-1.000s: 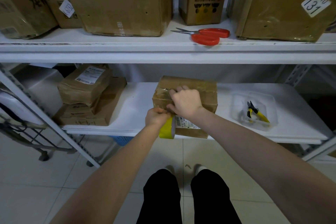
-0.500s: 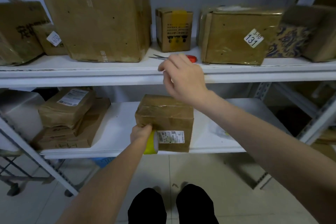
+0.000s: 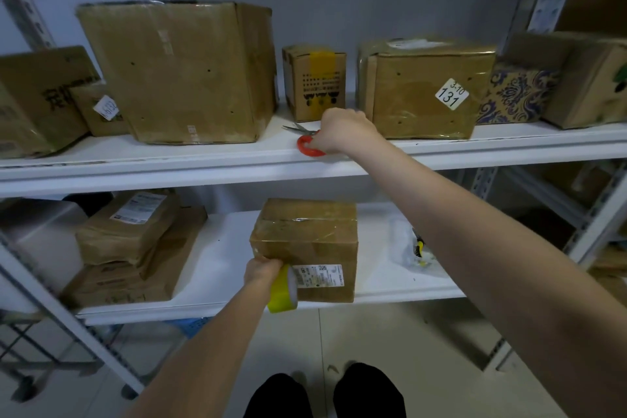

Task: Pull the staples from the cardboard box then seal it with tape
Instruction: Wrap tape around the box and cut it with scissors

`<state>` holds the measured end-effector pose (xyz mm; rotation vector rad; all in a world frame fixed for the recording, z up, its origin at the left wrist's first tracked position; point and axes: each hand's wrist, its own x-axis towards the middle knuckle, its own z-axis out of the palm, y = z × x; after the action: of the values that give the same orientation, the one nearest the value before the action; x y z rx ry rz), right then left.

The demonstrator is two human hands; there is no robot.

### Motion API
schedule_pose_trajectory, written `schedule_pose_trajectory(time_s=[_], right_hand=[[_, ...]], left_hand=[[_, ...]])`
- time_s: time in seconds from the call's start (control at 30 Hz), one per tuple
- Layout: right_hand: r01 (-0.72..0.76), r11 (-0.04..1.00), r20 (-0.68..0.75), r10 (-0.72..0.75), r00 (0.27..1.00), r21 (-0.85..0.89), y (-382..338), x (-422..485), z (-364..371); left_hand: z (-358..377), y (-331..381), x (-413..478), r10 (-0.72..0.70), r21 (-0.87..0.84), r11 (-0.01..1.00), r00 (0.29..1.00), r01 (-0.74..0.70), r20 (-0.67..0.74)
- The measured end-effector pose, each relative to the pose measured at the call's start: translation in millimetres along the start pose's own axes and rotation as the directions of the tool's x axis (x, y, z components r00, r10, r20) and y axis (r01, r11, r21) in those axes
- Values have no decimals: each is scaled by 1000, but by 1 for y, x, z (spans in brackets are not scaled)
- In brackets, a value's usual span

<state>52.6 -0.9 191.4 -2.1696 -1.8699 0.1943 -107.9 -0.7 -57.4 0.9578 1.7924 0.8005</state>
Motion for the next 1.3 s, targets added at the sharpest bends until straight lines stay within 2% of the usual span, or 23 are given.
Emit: schedule_pose_trajectory(time_s=[0.1,0.2,0.27,0.3,0.37,0.4,0.5,0.57,0.63,0.73,0.9,1.07,1.3], right_hand=[[29,1000,-38,-30,999,-9,-1,-11,0],[130,991,-135,-135,982,-42,0,-34,3],[240,970,-167,-229,959,48,6,-51,13],[286,946,-147,-265,953,152,11,-57,19],[306,856,-8,-333,943,417,27,-63,38],[273,830,88,-357,930,487,37,-63,48],[176,901,419,-348,839,395,67,-61,87],[127,939,617,-309,724,321,80,-60,109],[70,963,738,-245,628,260,83,-59,125],[-18,971,806,-186,562,237,78,-55,143],[-95,973,821,-125,557,212,72,-43,167],[-123,960,807,-138,575,252,69,-39,177],[-85,945,696,-170,698,316,74,-33,186]], left_hand=[[0,0,0,-3,-16,1000,1000,3,15],[-1,-1,3,4,-34,999,1000,-3,20],[-1,-1,3,11,-50,999,999,-10,30],[-1,-2,4,13,-71,997,999,-11,36],[-3,-4,5,7,-110,994,999,-3,40],[-3,-5,5,7,-121,993,999,-2,40],[-5,-9,6,7,-152,988,999,0,47],[-6,-10,7,6,-146,989,998,2,56],[-7,-10,9,1,-149,989,998,9,62],[-10,-11,13,-20,-141,990,996,31,82],[-13,-11,19,-31,-125,991,989,49,142],[-16,-9,22,-33,-124,991,984,56,176],[-17,-8,29,-57,-122,989,978,83,201]])
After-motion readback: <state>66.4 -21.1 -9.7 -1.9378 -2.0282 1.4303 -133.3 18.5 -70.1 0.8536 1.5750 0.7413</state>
